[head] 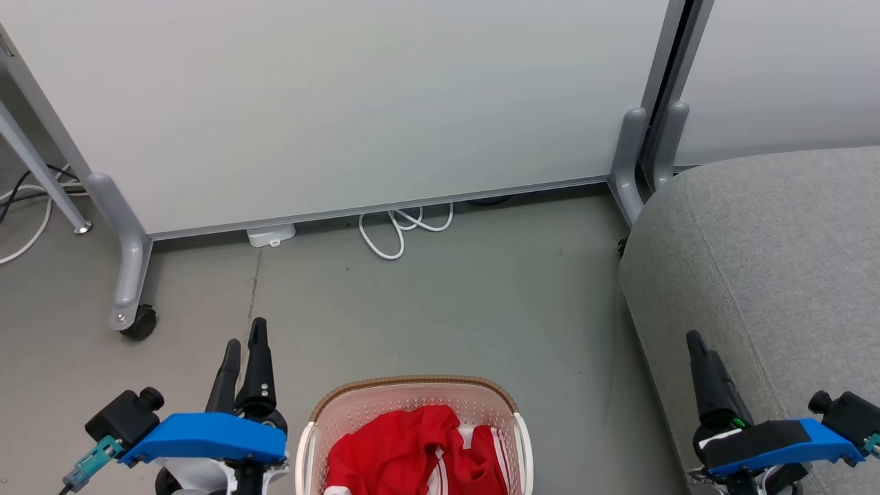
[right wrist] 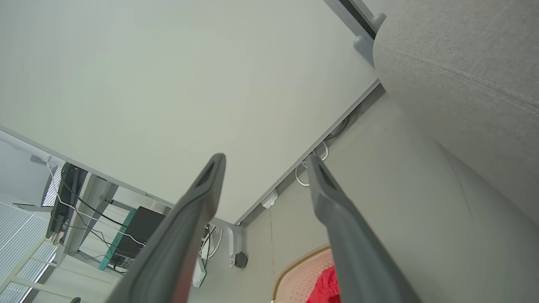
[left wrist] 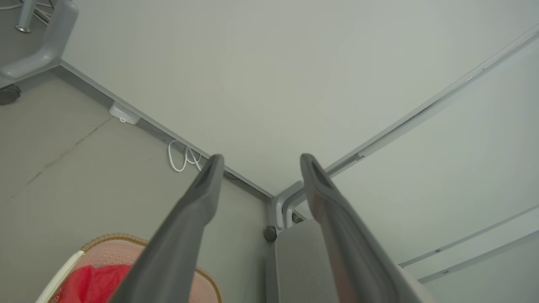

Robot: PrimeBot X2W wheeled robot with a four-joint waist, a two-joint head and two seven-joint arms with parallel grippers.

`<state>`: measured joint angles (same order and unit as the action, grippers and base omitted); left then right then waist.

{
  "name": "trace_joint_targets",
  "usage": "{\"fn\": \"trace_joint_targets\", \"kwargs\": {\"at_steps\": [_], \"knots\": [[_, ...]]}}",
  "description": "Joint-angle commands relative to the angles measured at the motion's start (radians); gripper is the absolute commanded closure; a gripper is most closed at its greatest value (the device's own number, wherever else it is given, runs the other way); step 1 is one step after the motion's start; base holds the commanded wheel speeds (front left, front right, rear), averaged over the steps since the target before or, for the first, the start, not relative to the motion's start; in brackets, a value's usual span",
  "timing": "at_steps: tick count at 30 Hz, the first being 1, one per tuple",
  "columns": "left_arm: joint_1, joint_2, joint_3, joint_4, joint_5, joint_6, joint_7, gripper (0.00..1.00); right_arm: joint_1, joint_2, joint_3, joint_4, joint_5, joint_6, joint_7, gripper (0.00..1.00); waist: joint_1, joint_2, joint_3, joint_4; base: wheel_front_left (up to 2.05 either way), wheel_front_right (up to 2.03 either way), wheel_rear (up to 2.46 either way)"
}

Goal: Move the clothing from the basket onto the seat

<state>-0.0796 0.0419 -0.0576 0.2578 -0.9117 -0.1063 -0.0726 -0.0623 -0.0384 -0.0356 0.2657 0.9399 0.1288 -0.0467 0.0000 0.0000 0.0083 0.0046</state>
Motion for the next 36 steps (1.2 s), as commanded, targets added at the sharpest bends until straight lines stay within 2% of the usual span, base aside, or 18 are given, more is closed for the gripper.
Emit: {"fn": "trace_joint_targets", "kwargs": {"at_steps": [1,18,36], "knots": [[-0.024,0.008,-0.008,-0.015,0.031,-0.004,-0.008,0.00,-0.023,-0.008,0.004,-0.017,-0.034,0.001,-0.008,0.00,0.0000,0.0000,0.000,0.000,0.00,0.00,0.00],[-0.024,0.009,-0.042,-0.023,0.276,-0.014,-0.059,0.00,-0.013,-0.010,0.010,-0.020,-0.260,0.002,-0.046,0.00,0.0000,0.0000,-0.002,0.006,0.00,0.00,0.00],[-0.025,0.009,-0.074,-0.010,0.432,-0.019,-0.104,0.00,-0.007,-0.012,0.009,-0.018,-0.429,0.002,-0.072,0.00,0.0000,0.0000,-0.006,0.008,0.00,0.00,0.00]]}}
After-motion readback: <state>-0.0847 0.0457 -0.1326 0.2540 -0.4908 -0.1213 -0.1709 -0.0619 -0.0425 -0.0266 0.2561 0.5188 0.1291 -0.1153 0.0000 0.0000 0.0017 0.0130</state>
